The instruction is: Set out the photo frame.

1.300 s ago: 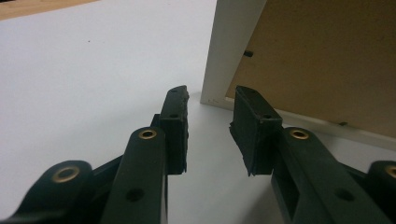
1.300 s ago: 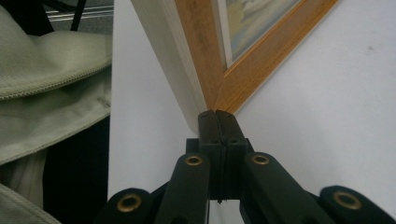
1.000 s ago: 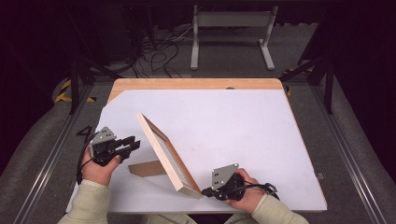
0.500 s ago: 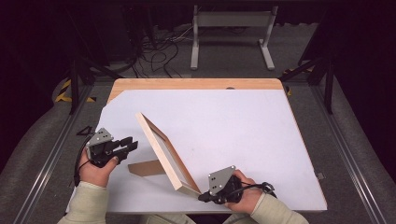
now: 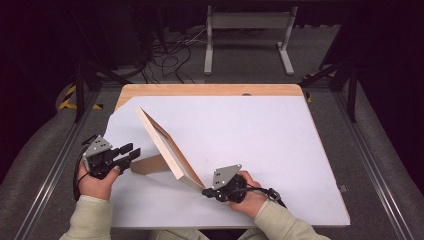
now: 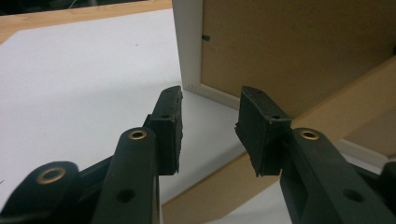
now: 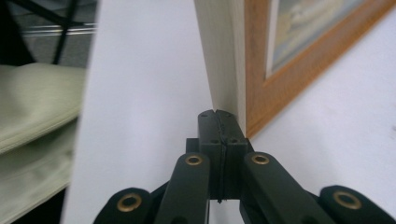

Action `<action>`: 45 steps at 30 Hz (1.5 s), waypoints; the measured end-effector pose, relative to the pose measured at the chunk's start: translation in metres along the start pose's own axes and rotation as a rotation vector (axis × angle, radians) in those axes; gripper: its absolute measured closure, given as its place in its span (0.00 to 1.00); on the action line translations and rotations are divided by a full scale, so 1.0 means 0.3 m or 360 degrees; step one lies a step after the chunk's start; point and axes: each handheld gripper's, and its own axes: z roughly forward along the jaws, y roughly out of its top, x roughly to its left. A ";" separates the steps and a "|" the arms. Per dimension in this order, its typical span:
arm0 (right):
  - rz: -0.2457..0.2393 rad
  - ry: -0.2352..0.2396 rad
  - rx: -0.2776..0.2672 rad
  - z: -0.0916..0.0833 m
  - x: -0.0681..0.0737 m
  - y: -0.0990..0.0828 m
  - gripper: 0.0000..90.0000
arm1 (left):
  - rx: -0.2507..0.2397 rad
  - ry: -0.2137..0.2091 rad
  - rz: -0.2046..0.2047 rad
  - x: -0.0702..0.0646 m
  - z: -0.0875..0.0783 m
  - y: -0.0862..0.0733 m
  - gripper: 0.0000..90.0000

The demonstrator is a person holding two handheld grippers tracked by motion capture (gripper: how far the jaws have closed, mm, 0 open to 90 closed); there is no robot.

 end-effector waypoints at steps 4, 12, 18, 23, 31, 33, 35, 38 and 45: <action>0.0025 -0.0022 0.0018 -0.001 -0.005 0.000 1.00 | -0.0009 0.0009 -0.0005 0.003 -0.005 0.000 0.66; 0.0104 -0.0141 0.0011 -0.031 -0.038 -0.003 1.00 | 0.0000 0.0022 0.0014 -0.008 -0.014 -0.002 0.64; 0.0076 -0.0082 0.0026 0.008 -0.024 0.013 1.00 | 0.0013 0.0051 0.0006 -0.006 -0.040 -0.019 0.62; -0.0012 0.0028 0.0073 0.053 0.021 0.037 1.00 | 0.0012 0.0074 -0.0015 -0.001 -0.073 -0.038 0.62; -0.0120 0.0136 0.0108 0.087 0.048 0.086 1.00 | -0.0009 0.0144 -0.0076 0.014 -0.153 -0.079 0.62; -0.0109 0.0107 0.0067 0.044 0.033 0.094 1.00 | -0.0012 0.0162 -0.0084 0.018 -0.167 -0.086 0.62; -0.0072 0.0080 0.0042 0.018 0.009 0.097 1.00 | -0.0011 0.0170 -0.0101 0.021 -0.172 -0.094 0.62; -0.0057 0.0035 0.0059 0.020 -0.008 0.092 1.00 | -0.0015 0.0174 -0.0102 0.019 -0.176 -0.097 0.62; -0.0061 0.0020 0.0109 0.082 0.006 0.099 1.00 | -0.0012 0.0178 -0.0100 0.020 -0.168 -0.091 0.61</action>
